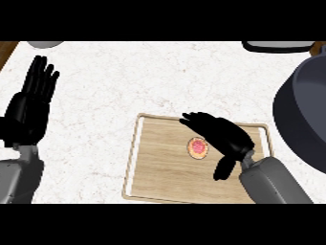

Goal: Pick the cupcake from the tray and place it in the pot

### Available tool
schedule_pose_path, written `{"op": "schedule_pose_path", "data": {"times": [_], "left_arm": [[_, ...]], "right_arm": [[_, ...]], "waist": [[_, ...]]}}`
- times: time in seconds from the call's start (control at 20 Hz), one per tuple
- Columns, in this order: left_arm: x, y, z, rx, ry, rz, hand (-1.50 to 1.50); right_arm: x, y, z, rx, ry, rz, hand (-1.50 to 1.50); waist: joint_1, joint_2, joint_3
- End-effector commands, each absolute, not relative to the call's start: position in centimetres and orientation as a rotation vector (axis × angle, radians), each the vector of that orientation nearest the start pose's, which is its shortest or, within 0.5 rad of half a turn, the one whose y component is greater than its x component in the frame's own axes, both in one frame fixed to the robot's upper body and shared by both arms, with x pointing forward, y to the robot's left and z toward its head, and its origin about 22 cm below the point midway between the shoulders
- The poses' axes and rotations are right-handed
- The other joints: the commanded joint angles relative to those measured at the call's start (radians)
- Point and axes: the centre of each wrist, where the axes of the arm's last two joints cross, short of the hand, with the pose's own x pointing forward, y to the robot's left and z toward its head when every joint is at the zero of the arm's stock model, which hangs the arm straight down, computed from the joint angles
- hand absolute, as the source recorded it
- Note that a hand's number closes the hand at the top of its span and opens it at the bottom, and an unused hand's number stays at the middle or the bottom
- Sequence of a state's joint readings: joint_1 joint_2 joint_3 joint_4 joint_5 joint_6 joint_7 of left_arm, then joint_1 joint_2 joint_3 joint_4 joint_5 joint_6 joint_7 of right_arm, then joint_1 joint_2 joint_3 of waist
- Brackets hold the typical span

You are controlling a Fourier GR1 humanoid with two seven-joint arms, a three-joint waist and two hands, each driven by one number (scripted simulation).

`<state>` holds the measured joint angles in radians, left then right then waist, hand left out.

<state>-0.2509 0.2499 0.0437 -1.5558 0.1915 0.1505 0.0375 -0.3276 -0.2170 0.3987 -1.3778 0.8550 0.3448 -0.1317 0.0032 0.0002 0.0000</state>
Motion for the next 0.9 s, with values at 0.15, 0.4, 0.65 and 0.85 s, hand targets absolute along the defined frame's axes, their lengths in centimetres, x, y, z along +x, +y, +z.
{"op": "schedule_pose_path", "data": {"times": [0.15, 0.4, 0.65, 0.85], "left_arm": [[31.2, 26.8, 9.1, 0.111, -1.756, 0.052, 0.0], [30.5, 26.8, 7.7, 0.108, -1.761, 0.036, 0.0], [30.0, 29.2, 6.0, 0.103, -1.754, 0.063, 0.0], [31.2, 26.7, 7.3, 0.1, -1.747, 0.042, 0.0]], "right_arm": [[29.9, -14.6, 0.6, -0.271, -1.479, 1.57, -1.5], [29.9, -14.4, -2.4, -0.197, -1.474, 1.59, -1.5], [30.4, -11.2, -1.5, -0.172, -1.624, 1.689, 1.5], [29.3, -11.9, -1.7, -0.194, -1.631, 1.704, 1.5]], "waist": [[-0.002, 0.0, 0.0], [0.0, 0.001, 0.0], [0.001, 0.001, 0.0], [-0.005, 0.0, 0.0]]}}
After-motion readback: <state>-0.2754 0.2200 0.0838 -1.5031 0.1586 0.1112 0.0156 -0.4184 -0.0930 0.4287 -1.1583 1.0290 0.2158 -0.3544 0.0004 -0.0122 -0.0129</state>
